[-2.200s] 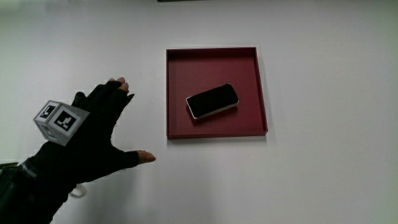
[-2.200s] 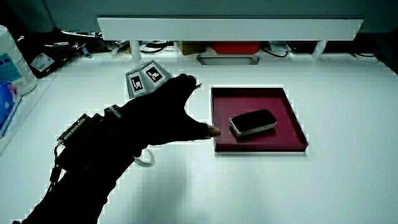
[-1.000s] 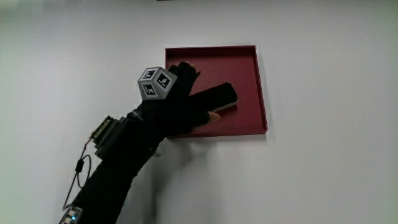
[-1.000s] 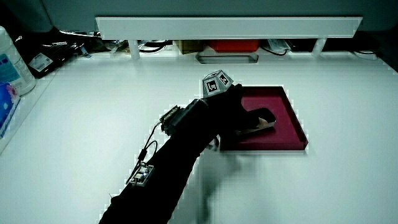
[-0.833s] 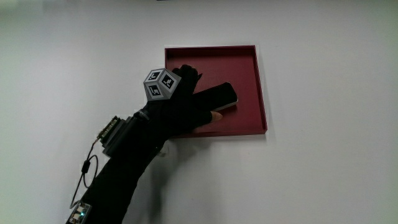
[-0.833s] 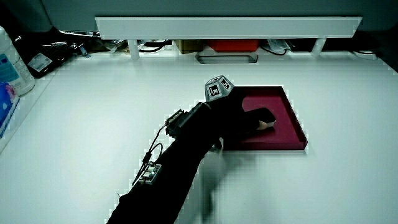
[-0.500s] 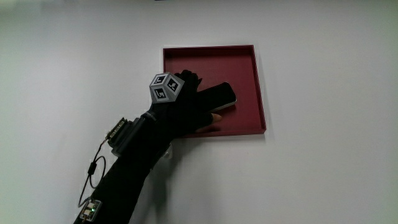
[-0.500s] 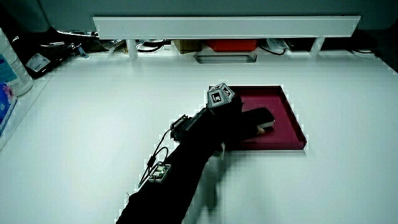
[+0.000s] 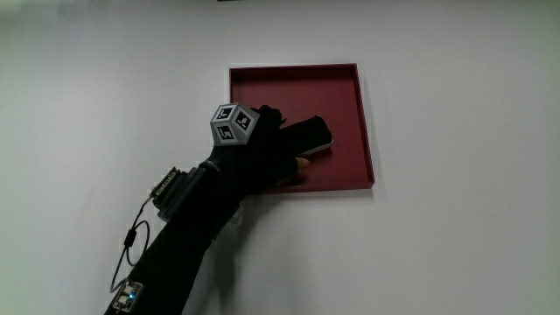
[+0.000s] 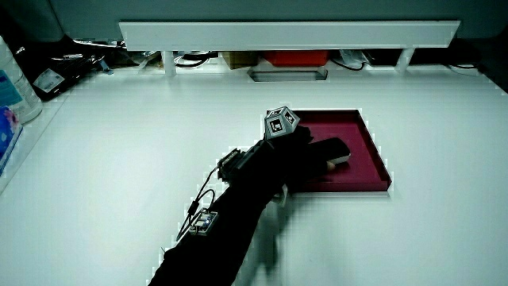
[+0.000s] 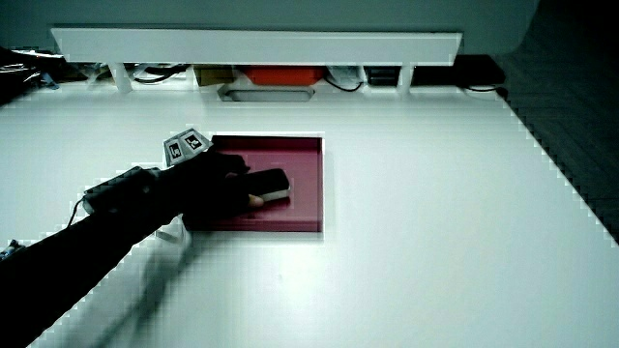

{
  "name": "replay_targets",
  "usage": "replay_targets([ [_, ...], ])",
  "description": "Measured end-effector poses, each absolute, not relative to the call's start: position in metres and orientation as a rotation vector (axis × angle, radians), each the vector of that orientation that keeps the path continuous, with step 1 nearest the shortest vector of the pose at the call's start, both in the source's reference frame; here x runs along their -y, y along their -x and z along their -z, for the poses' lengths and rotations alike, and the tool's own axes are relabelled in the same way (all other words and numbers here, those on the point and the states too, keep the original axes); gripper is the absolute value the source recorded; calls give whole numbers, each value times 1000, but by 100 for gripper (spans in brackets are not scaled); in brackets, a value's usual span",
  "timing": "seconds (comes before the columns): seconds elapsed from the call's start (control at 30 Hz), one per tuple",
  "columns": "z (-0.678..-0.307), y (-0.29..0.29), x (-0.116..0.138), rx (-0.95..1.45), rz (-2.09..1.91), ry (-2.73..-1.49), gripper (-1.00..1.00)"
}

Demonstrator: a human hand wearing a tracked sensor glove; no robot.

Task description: Pick eraser

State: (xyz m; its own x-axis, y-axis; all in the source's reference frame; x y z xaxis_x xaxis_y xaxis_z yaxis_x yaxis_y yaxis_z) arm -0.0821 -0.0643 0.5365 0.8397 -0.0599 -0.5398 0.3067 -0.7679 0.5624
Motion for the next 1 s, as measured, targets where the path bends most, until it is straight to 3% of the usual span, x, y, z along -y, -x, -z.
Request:
replay_targets([
  [0.5, -537, 76, 60, -231, 697, -2434, 100],
  [1.0, -513, 84, 64, -295, 741, -2520, 100],
])
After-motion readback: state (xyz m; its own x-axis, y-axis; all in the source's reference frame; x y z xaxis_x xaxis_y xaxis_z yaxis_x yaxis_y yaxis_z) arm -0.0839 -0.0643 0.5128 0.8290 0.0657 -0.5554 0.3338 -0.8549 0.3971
